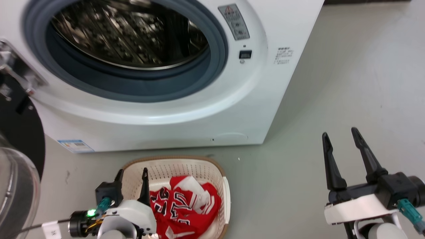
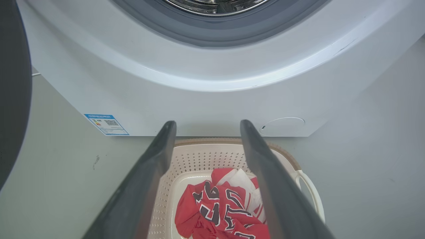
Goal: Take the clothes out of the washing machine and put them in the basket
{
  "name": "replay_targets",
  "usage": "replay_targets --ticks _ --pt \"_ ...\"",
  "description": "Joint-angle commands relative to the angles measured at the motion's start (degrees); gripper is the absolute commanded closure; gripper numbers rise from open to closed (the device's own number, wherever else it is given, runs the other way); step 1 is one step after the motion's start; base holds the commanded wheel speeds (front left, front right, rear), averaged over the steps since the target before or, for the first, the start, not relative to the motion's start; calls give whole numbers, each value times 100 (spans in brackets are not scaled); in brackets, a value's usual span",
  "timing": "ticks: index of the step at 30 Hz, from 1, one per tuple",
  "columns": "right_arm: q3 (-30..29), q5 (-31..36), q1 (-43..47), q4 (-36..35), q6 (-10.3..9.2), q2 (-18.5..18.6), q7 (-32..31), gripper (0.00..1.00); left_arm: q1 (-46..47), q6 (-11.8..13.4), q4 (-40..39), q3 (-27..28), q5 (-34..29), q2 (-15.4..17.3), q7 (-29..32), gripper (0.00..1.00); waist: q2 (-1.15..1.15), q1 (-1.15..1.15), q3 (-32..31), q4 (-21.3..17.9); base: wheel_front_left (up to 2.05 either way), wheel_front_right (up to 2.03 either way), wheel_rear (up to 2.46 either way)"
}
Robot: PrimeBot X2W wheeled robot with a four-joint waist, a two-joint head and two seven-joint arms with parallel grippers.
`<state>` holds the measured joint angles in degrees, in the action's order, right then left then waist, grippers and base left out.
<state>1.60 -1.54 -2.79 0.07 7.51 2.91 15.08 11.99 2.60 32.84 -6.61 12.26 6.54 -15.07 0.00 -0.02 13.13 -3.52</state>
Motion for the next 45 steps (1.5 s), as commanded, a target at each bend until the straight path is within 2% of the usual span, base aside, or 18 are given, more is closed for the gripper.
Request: replay_targets --ticks 1,13,22,36,45 --pt "0 -6 93 16 -4 -6 13 0 -116 41 -147 76 -65 -22 -15 0 0 2 -257 66 0 0 0" --pt "-16 -72 585 54 -4 -7 13 0 -1200 62 -1846 641 -634 -304 -14 0 0 2 -1026 171 0 0 0" --pt "-96 -79 788 15 -4 -7 13 0 -1640 145 -2678 621 -911 -360 -14 0 0 2 -1258 233 0 0 0" --pt "-146 -111 881 -61 -4 -7 13 0 -1867 251 -3050 549 -917 -369 -15 0 0 2 -1305 237 0 0 0" --pt "-132 -117 879 -47 -4 -7 13 0 -1889 211 -3028 561 -883 -370 -15 0 0 2 -1323 197 0 0 0"
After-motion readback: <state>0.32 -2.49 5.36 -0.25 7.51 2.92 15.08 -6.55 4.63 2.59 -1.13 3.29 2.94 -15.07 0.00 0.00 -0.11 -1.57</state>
